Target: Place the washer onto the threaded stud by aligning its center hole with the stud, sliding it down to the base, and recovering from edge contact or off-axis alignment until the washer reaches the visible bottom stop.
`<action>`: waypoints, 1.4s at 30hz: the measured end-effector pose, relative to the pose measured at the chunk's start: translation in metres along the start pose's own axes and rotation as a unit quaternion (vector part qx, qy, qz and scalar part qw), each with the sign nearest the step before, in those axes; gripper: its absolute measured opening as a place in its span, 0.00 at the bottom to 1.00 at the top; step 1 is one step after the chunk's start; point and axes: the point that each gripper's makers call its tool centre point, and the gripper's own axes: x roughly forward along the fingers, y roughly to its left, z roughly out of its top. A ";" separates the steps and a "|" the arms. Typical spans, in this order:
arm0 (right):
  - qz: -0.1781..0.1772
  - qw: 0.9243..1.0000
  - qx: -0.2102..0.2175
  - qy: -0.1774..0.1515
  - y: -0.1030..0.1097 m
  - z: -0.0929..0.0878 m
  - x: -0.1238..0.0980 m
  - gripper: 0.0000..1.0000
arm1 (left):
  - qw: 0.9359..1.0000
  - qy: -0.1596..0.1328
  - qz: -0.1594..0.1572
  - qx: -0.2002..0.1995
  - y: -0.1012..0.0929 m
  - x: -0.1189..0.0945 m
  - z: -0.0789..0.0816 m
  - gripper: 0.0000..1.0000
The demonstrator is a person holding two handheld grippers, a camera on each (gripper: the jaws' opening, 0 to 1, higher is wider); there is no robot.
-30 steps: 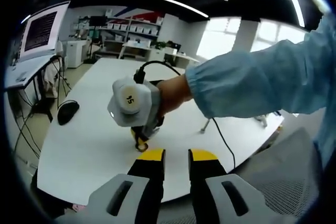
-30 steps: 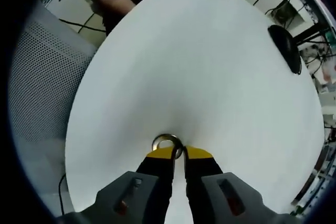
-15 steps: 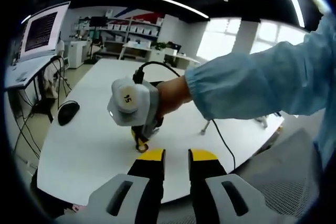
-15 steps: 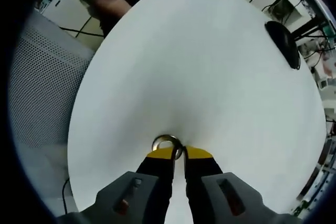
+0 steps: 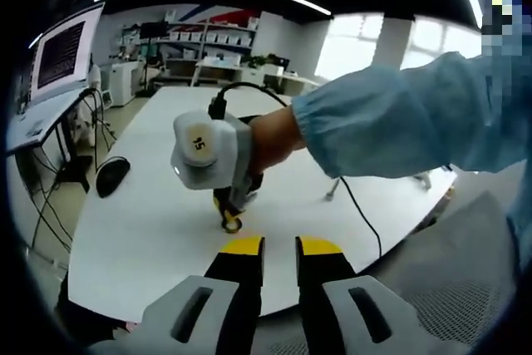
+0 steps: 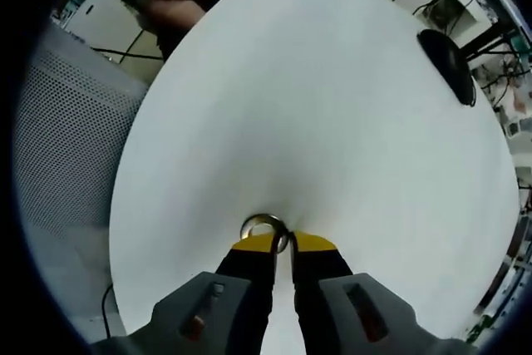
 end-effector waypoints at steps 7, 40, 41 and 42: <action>-0.015 1.000 -0.006 -0.021 -0.001 -0.002 0.000 0.08 | 0.999 -0.034 0.005 0.026 -0.001 -0.004 0.012 0.12; -0.032 0.995 0.069 -0.060 0.006 -0.002 -0.001 0.07 | 1.000 -0.008 -0.013 0.004 -0.010 0.002 0.004 0.12; -0.030 0.995 0.070 -0.060 0.006 -0.003 -0.001 0.07 | 1.000 -0.011 -0.014 0.002 -0.010 0.002 0.005 0.12; -0.029 0.995 0.072 -0.061 0.007 -0.004 -0.001 0.07 | 1.000 -0.011 -0.015 0.002 -0.011 0.001 0.005 0.12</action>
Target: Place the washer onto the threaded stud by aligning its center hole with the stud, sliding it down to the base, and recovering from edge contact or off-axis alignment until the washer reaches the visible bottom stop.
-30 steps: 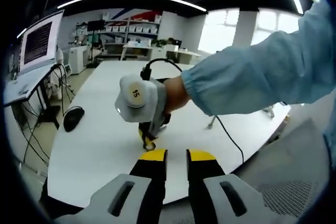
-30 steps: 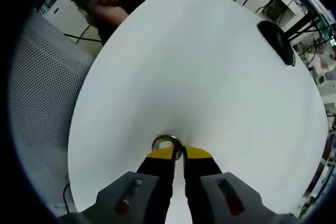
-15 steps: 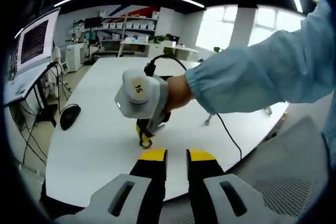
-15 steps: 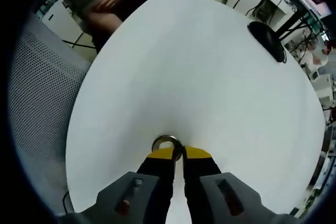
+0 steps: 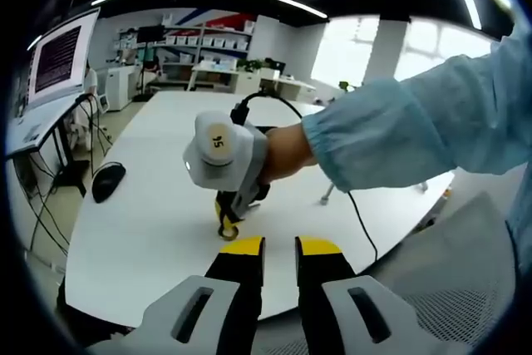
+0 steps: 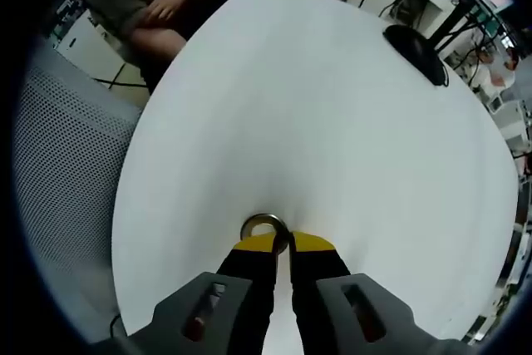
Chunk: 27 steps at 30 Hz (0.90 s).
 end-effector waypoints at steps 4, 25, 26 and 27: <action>-0.001 1.000 -0.003 -0.009 0.003 0.000 -0.009 0.07 | 1.000 0.000 0.000 0.001 0.000 0.000 0.000 0.12; -0.038 0.997 0.016 -0.057 -0.005 -0.013 -0.064 0.06 | 1.000 -0.021 0.001 -0.011 0.000 -0.002 0.006 0.12; -0.040 0.997 0.019 -0.058 -0.006 -0.015 -0.067 0.06 | 1.000 -0.020 -0.001 -0.010 -0.001 -0.002 0.006 0.12; -0.043 0.997 0.022 -0.060 -0.008 -0.017 -0.071 0.06 | 1.000 -0.017 -0.002 -0.007 -0.001 -0.001 0.005 0.12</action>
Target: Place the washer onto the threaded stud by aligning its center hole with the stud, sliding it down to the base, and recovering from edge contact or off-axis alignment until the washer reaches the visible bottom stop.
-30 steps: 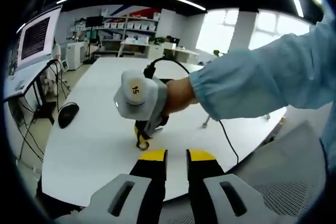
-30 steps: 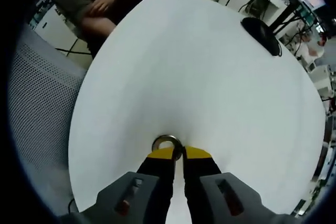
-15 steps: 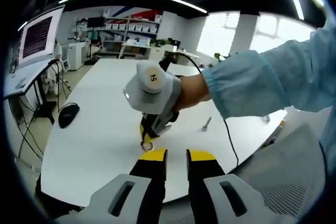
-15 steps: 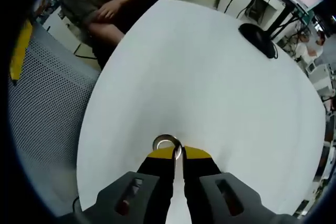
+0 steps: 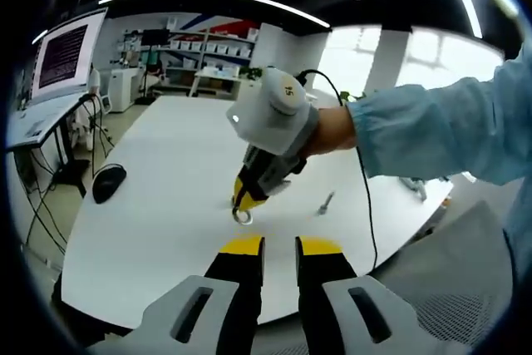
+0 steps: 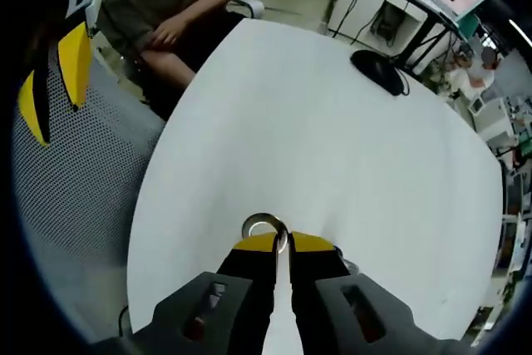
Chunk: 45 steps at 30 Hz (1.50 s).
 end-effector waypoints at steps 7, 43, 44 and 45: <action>-0.014 1.000 0.004 -0.006 -0.006 -0.006 -0.022 0.06 | 1.000 0.004 -0.003 -0.001 -0.001 0.000 -0.001 0.12; -0.052 0.998 0.041 0.016 -0.052 -0.031 -0.046 0.06 | 1.000 -0.005 -0.004 -0.012 0.000 -0.001 0.001 0.12; -0.050 0.998 0.040 0.021 -0.052 -0.032 -0.043 0.06 | 1.000 -0.005 -0.004 -0.012 0.000 -0.001 0.001 0.12; -0.049 0.998 0.039 0.024 -0.053 -0.033 -0.041 0.06 | 1.000 -0.006 -0.004 -0.013 0.000 -0.001 0.001 0.12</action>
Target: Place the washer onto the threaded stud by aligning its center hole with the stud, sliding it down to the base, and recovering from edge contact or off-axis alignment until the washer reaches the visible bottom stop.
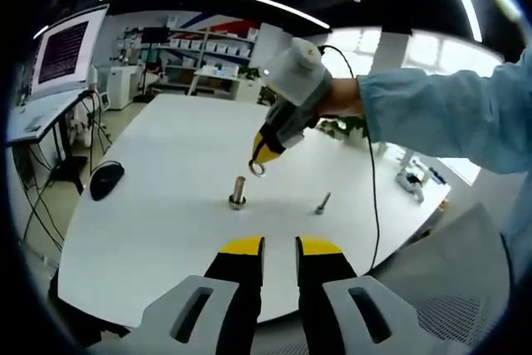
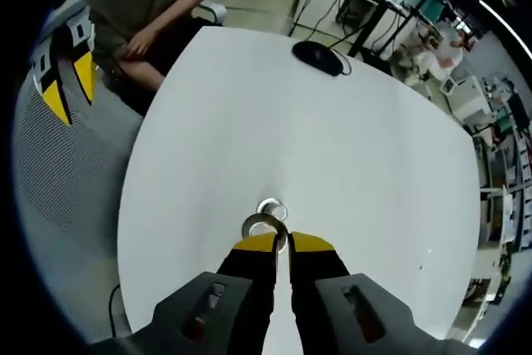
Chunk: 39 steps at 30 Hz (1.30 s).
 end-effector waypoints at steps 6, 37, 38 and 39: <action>0.004 1.000 0.006 0.001 -0.004 0.004 0.007 0.06 | 1.000 -0.001 0.002 -0.002 0.001 0.000 0.000 0.12; 0.014 1.000 0.015 0.020 -0.007 0.006 0.031 0.07 | 1.000 0.000 0.004 -0.004 0.001 0.000 0.000 0.12; 0.013 1.000 0.019 0.019 -0.007 0.006 0.032 0.07 | 1.000 0.001 0.003 -0.003 0.001 0.000 0.000 0.12; 0.013 1.000 0.021 0.020 -0.008 0.006 0.032 0.07 | 1.000 0.001 0.003 -0.003 0.001 0.000 -0.001 0.12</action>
